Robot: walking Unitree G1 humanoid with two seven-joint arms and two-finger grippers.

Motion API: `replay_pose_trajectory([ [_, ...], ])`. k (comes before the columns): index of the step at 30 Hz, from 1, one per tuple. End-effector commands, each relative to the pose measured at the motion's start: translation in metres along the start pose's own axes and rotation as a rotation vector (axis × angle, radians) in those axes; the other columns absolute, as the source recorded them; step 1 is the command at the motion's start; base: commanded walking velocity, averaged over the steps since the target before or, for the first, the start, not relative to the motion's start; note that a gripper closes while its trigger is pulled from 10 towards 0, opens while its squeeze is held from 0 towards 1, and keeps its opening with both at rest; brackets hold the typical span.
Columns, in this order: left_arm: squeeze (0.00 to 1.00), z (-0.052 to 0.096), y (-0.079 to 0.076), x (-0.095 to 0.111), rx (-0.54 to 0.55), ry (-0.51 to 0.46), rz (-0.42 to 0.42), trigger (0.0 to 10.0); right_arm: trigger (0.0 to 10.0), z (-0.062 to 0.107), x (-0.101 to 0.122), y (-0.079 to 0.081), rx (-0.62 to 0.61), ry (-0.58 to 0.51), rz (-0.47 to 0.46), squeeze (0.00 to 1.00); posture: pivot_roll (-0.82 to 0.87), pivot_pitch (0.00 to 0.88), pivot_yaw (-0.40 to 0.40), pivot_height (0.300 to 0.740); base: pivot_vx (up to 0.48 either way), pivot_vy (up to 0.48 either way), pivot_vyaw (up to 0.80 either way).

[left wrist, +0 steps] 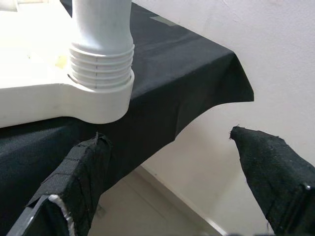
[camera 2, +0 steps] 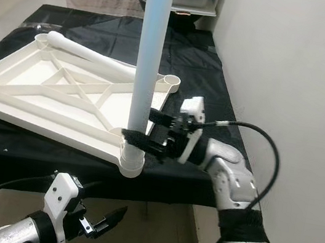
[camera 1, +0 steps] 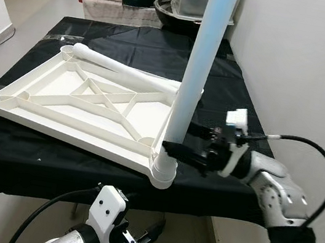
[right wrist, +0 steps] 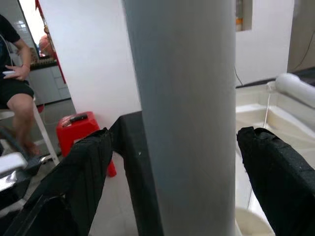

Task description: Building children table

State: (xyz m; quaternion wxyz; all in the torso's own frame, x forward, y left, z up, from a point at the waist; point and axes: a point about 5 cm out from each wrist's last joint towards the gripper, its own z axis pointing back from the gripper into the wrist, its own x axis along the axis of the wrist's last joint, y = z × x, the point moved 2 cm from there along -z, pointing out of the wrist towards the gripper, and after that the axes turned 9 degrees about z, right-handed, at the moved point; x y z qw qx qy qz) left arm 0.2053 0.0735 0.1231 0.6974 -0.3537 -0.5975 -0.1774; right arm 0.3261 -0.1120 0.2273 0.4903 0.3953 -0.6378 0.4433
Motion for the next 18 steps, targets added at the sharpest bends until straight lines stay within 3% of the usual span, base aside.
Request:
replay_pose_trajectory([
  [1,0.00,0.001,-0.004,0.001,-0.006,-0.008,-0.001,10.0,10.0,-0.005,-0.001,-0.001,0.004,0.008,0.019,0.00,0.11,0.127,-0.037,0.740,0.000,0.000,0.00],
  [18,0.00,0.000,-0.005,0.002,-0.009,-0.011,0.001,10.0,10.0,-0.024,-0.003,-0.005,0.006,0.012,0.016,0.00,0.11,0.142,-0.046,0.740,0.000,0.000,0.00],
])
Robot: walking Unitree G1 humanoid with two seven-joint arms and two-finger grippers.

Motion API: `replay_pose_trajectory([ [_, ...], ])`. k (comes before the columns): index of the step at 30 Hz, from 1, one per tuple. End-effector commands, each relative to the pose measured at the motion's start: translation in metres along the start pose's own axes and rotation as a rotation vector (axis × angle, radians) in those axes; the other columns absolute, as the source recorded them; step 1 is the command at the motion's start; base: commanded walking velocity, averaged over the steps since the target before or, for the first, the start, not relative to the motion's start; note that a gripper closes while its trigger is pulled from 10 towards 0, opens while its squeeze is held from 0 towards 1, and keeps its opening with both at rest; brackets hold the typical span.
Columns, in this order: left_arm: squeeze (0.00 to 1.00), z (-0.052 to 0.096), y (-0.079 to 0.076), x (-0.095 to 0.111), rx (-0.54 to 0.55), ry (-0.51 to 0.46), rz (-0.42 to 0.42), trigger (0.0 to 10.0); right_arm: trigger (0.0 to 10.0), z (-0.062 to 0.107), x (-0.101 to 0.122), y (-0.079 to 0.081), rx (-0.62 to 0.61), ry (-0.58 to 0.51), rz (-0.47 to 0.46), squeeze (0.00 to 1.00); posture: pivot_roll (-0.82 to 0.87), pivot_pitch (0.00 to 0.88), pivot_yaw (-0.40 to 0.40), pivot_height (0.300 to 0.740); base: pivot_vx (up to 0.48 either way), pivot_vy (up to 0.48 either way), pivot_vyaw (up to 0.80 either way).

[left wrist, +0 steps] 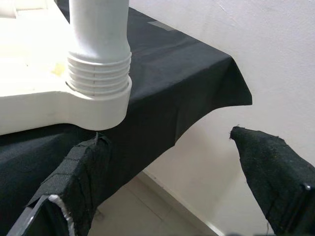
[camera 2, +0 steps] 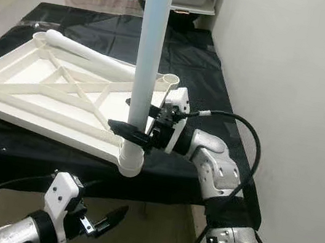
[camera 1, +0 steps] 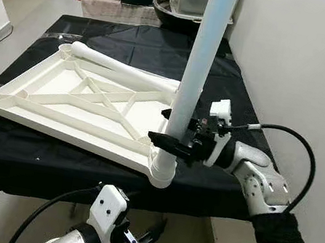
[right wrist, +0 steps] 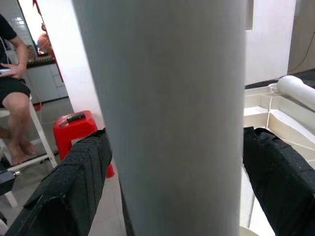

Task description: Building children table

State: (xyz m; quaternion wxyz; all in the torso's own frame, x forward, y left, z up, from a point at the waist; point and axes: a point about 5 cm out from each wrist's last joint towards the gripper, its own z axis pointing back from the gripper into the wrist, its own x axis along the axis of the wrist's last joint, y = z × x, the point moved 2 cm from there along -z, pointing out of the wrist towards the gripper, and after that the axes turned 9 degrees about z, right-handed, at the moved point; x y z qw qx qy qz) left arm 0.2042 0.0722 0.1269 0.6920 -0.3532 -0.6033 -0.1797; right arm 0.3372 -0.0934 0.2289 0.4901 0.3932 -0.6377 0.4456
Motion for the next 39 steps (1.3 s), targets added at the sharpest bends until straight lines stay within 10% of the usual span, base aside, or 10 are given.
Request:
replay_pose_trajectory([
  [1,0.00,0.000,-0.003,-0.001,-0.005,0.002,0.011,10.0,10.0,-0.004,-0.001,-0.001,0.004,0.008,0.015,0.00,0.11,0.143,-0.044,0.740,0.000,0.000,0.00],
  [6,0.00,0.000,-0.003,-0.001,-0.003,0.001,0.011,10.0,10.0,-0.006,0.000,-0.002,0.006,0.009,0.025,0.00,0.11,0.144,-0.048,0.740,0.000,0.000,0.00],
  [7,0.00,0.000,-0.003,-0.001,-0.002,0.000,0.010,10.0,0.0,-0.007,0.000,-0.002,0.006,0.010,0.029,0.00,0.11,0.145,-0.047,0.740,0.000,0.000,0.00],
  [29,0.00,0.000,-0.002,-0.001,0.003,0.003,0.014,10.0,0.0,-0.002,-0.011,-0.001,-0.030,0.017,0.060,0.00,0.11,0.147,-0.046,0.740,0.000,0.000,0.00],
  [39,0.00,0.000,-0.001,-0.001,0.004,0.004,0.013,10.0,0.0,0.014,-0.029,-0.021,-0.280,0.102,0.106,0.00,0.11,0.150,-0.043,0.740,0.000,0.000,0.00],
])
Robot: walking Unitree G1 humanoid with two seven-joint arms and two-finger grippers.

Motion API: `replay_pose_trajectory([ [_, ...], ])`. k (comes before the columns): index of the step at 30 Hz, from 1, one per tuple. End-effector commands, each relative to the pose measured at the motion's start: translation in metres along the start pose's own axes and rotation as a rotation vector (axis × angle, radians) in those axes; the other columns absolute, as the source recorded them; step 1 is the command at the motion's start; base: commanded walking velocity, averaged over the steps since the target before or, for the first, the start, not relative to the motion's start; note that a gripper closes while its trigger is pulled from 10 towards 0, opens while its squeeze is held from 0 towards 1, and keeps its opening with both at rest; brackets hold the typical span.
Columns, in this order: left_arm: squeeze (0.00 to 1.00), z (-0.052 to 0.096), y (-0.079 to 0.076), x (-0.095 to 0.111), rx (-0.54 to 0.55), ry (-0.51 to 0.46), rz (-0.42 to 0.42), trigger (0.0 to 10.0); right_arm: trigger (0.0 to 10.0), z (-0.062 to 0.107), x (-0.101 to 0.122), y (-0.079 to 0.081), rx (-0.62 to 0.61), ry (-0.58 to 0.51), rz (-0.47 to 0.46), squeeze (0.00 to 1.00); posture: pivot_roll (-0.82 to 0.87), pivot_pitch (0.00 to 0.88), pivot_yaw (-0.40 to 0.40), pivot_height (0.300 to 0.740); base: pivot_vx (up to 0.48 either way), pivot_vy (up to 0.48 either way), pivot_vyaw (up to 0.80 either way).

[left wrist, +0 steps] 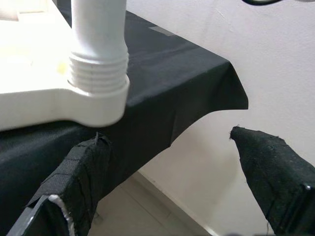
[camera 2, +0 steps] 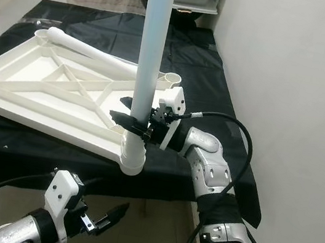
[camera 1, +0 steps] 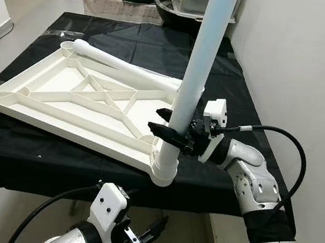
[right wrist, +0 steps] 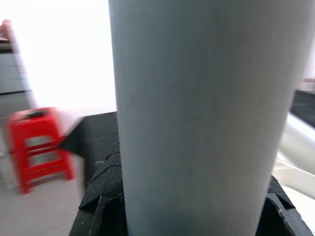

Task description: Building children table

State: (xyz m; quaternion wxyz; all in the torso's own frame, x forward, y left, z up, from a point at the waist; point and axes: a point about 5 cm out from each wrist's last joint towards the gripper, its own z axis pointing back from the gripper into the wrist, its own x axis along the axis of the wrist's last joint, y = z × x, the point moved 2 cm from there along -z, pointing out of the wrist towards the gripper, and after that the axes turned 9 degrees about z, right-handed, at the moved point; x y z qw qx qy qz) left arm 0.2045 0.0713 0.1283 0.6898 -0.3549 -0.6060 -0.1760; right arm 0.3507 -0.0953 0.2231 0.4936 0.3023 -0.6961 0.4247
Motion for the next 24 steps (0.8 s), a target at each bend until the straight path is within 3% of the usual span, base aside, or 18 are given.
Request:
replay_pose_trajectory([
  [1,0.00,0.001,0.000,-0.003,0.002,0.013,0.008,10.0,0.0,0.015,-0.024,-0.010,-0.126,0.109,-0.021,0.00,0.11,0.150,-0.043,0.740,0.000,0.000,0.00],
  [4,0.00,0.001,0.000,-0.002,0.005,0.011,0.008,10.0,0.0,0.019,-0.031,-0.027,-0.292,0.153,-0.015,0.00,0.11,0.151,-0.043,0.740,0.000,0.000,0.00],
  [7,0.00,0.001,0.000,-0.002,0.006,0.011,0.008,10.0,0.0,0.020,-0.033,-0.031,-0.337,0.161,-0.018,0.00,0.11,0.151,-0.043,0.740,0.000,0.000,0.00],
  [9,0.00,0.001,0.000,-0.002,0.008,0.011,0.008,10.0,0.0,0.022,-0.038,-0.040,-0.472,0.189,-0.035,0.00,0.11,0.152,-0.045,0.740,0.000,0.000,0.00],
  [11,0.00,0.001,0.001,-0.002,0.008,0.010,0.007,10.0,0.0,0.023,-0.040,-0.042,-0.509,0.202,-0.039,0.00,0.11,0.152,-0.045,0.740,0.000,0.000,0.00],
  [14,0.00,0.001,0.001,-0.002,0.009,0.010,0.008,10.0,0.0,0.036,-0.051,-0.060,-0.833,0.285,-0.049,0.00,0.11,0.151,-0.045,0.740,0.000,0.000,0.00],
  [15,0.00,0.001,0.001,-0.002,0.009,0.010,0.008,10.0,0.0,0.036,-0.051,-0.060,-0.833,0.285,-0.049,0.00,0.11,0.151,-0.045,0.740,0.000,0.000,0.00],
  [17,0.00,0.001,0.001,-0.002,0.009,0.011,0.008,10.0,0.0,0.050,-0.053,-0.069,-1.033,0.330,-0.029,0.00,0.11,0.150,-0.042,0.740,0.000,0.000,0.00],
  [18,0.00,0.001,0.001,-0.002,0.009,0.011,0.008,10.0,0.0,0.050,-0.053,-0.069,-1.033,0.330,-0.029,0.00,0.11,0.150,-0.042,0.740,0.000,0.000,0.00],
  [20,0.00,0.002,0.001,-0.002,0.008,0.012,0.008,10.0,0.0,0.057,-0.052,-0.071,-1.198,0.357,-0.019,0.00,0.11,0.147,-0.041,0.740,0.000,0.000,0.00],
  [21,0.00,0.002,0.001,-0.002,0.008,0.012,0.008,10.0,0.0,0.057,-0.052,-0.071,-1.198,0.357,-0.019,0.00,0.11,0.147,-0.041,0.740,0.000,0.000,0.00],
  [23,0.00,0.002,0.001,-0.003,0.006,0.014,0.008,10.0,0.0,0.059,-0.048,-0.067,-1.353,0.363,-0.025,0.00,0.11,0.144,-0.042,0.740,0.000,0.000,0.00],
  [24,0.00,0.002,0.001,-0.003,0.006,0.014,0.008,10.0,0.0,0.059,-0.048,-0.067,-1.353,0.363,-0.025,0.00,0.11,0.144,-0.042,0.740,0.000,0.000,0.00],
])
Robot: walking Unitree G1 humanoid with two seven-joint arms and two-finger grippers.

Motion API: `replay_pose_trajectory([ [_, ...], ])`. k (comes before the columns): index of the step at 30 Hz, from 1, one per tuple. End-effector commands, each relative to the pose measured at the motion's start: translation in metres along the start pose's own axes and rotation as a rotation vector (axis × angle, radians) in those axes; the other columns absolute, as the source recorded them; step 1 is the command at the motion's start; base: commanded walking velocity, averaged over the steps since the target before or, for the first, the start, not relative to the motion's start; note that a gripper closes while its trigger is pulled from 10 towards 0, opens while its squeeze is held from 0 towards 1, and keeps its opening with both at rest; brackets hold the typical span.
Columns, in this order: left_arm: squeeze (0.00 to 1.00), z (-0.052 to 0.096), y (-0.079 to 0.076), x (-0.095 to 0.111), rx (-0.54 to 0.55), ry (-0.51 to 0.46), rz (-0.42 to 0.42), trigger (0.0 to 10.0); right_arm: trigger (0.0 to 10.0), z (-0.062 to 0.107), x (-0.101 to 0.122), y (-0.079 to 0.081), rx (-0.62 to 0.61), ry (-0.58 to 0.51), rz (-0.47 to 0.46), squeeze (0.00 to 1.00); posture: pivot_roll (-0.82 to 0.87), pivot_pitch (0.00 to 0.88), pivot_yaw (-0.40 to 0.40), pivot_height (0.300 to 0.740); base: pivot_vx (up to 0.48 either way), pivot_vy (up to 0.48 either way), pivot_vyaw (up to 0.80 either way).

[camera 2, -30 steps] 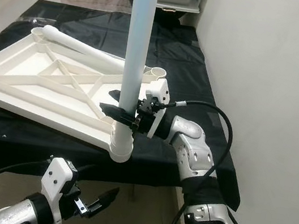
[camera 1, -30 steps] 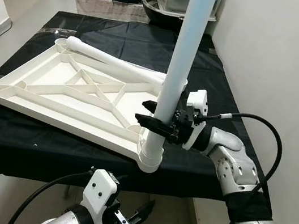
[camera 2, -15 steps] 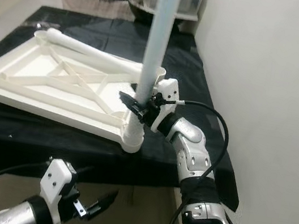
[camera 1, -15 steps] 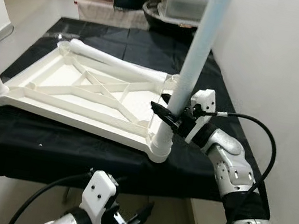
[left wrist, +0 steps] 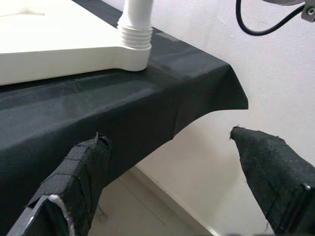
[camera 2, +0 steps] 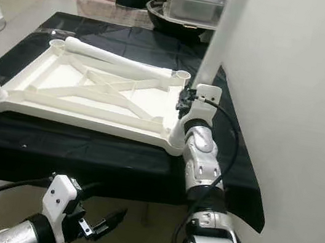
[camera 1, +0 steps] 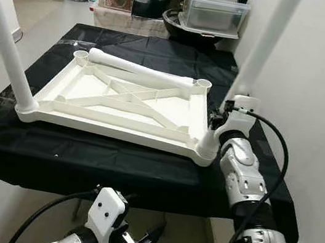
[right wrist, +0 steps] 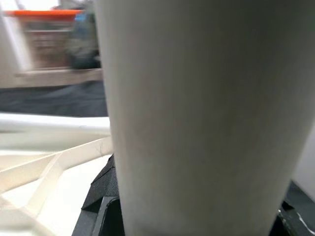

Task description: Building children table

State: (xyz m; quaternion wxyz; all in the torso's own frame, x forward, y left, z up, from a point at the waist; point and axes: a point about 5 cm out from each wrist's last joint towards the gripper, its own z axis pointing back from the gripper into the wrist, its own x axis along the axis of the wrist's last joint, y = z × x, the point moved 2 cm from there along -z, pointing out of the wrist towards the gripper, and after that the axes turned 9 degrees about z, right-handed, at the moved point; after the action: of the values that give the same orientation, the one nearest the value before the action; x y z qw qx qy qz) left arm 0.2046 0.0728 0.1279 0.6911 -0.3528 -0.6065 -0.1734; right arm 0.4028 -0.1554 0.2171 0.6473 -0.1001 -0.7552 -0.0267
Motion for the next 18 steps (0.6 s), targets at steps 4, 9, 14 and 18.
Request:
replay_pose_trajectory([
  [4,0.00,0.000,-0.001,-0.003,-0.003,0.016,0.006,10.0,0.0,0.012,-0.027,-0.017,-0.281,0.153,-0.029,0.00,0.11,0.139,-0.045,0.740,0.000,0.000,0.00],
  [9,0.00,0.000,-0.001,-0.004,-0.003,0.017,0.007,10.0,0.0,0.019,-0.025,-0.003,-0.398,0.202,-0.051,0.00,0.12,0.137,-0.047,0.740,0.000,0.000,0.00],
  [14,0.00,0.001,-0.001,-0.005,-0.006,0.021,0.010,10.0,10.0,0.014,-0.018,0.007,-0.309,0.165,-0.062,0.00,0.11,0.130,-0.047,0.740,0.000,0.000,0.00],
  [18,0.00,0.001,-0.001,-0.005,-0.008,0.023,0.010,10.0,10.0,0.014,-0.014,0.010,-0.267,0.136,-0.058,0.00,0.11,0.127,-0.046,0.740,0.000,0.000,0.00],
])
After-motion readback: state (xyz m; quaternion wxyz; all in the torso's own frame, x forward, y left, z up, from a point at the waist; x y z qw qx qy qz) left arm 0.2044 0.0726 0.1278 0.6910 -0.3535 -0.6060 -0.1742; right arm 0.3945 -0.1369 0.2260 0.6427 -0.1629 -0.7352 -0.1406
